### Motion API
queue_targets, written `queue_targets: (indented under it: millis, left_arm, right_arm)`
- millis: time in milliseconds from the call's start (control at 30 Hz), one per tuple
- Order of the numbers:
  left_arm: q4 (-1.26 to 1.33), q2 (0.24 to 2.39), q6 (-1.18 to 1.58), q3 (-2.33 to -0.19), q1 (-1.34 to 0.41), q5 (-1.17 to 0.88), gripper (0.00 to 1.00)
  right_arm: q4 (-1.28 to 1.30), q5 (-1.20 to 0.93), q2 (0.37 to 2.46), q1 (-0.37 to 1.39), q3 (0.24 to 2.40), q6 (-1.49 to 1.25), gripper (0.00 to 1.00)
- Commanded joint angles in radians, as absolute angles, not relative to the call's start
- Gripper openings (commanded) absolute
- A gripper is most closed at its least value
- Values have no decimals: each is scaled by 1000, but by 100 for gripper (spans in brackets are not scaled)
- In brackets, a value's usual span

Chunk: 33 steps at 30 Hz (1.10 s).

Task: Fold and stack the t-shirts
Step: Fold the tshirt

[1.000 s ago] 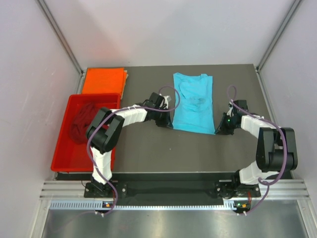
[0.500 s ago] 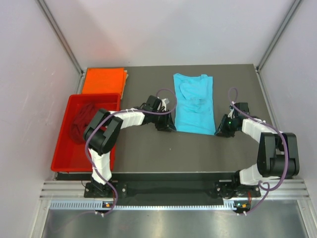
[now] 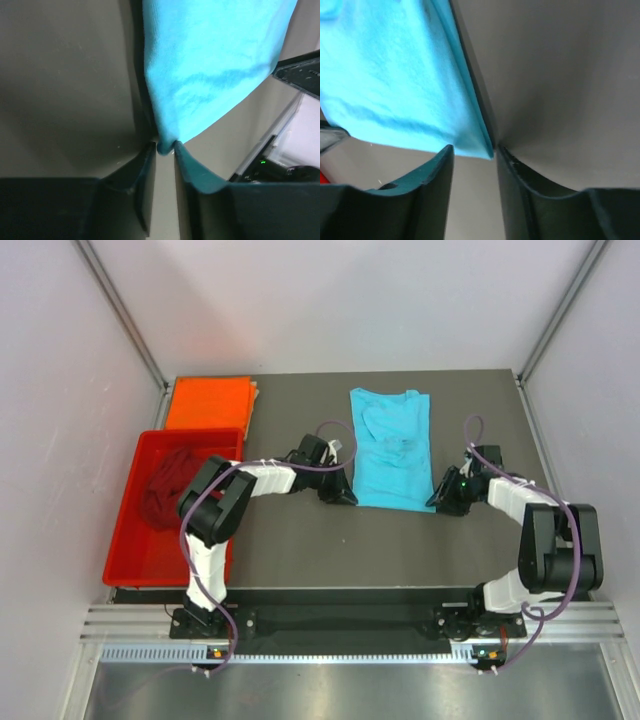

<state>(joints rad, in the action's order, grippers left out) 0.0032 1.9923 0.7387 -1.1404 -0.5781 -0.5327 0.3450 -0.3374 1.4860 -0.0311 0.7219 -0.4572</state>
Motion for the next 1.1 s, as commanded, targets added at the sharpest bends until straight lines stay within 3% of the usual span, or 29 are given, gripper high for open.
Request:
queue_targets:
  millis: [0,33,100,533,1067]
  left_arm:
    - [-24,2039,745,-1150,-584,-491,18]
    - [-32,2042,747,-1154,-584,-492,4]
    - [-37,2036,752,-1152,-587,-480,0]
    - [-146,1893,818,-1036,-666,-312,0]
    - [-65,1839,931,-934,-713,-359,0]
  right_arm:
    - [282,-333,1529,-43,703,-503,39]
    - [276,-325,1542,-43,698,-511,32]
    - [279,-305,1549,-43,696,-508,0]
    - [365,-183,1302,-43,509,-578,0]
    - [390,-184,1157,-43,431,-620,0]
